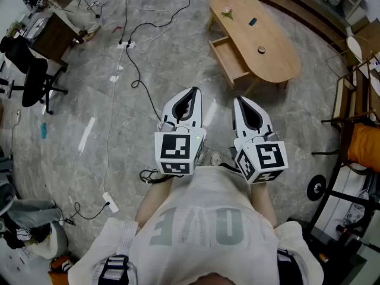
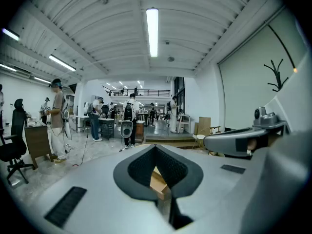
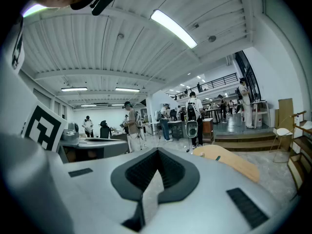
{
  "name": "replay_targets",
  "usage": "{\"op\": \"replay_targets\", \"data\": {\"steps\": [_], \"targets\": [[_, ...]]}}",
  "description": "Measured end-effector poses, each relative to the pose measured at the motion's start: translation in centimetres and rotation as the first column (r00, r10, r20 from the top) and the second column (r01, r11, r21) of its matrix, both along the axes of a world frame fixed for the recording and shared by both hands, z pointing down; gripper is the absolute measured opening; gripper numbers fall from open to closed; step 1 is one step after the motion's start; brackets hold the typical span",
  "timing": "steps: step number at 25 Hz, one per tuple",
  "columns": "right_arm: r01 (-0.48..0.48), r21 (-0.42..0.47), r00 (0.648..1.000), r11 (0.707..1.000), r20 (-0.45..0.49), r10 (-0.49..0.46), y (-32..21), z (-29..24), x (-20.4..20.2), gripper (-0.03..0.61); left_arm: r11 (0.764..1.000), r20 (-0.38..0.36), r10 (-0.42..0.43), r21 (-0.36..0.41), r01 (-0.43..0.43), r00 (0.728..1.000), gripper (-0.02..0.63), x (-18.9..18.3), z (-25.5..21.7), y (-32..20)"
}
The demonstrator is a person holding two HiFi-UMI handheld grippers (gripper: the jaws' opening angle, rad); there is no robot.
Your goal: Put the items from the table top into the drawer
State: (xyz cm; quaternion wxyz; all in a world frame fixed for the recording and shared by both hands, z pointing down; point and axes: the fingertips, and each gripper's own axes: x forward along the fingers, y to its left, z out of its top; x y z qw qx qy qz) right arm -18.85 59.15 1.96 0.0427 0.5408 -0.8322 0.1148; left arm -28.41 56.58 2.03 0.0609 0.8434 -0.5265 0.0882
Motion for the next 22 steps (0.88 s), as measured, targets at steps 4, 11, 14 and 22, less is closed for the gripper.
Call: {"op": "replay_targets", "data": {"steps": [4, 11, 14, 22], "targets": [[-0.007, 0.005, 1.0, 1.0, 0.004, 0.007, -0.1, -0.1, 0.9, 0.006, 1.0, 0.003, -0.001, -0.002, 0.001, 1.0, 0.008, 0.5, 0.1, 0.0], [-0.006, 0.014, 1.0, 1.0, 0.008, 0.006, -0.5, -0.2, 2.5, 0.006, 1.0, 0.009, -0.021, 0.002, 0.021, 1.0, 0.008, 1.4, -0.1, -0.1], [-0.004, 0.014, 1.0, 1.0, 0.022, 0.004, -0.7, 0.0, 3.4, 0.006, 0.999, 0.014, -0.032, -0.002, 0.032, 0.999, 0.008, 1.9, 0.2, -0.2], [0.035, 0.036, 0.998, 0.999, 0.049, -0.036, -1.1, 0.4, 6.6, 0.006, 0.998, 0.005, -0.069, 0.003, 0.069, 0.998, 0.008, 4.7, 0.4, -0.6]]}}
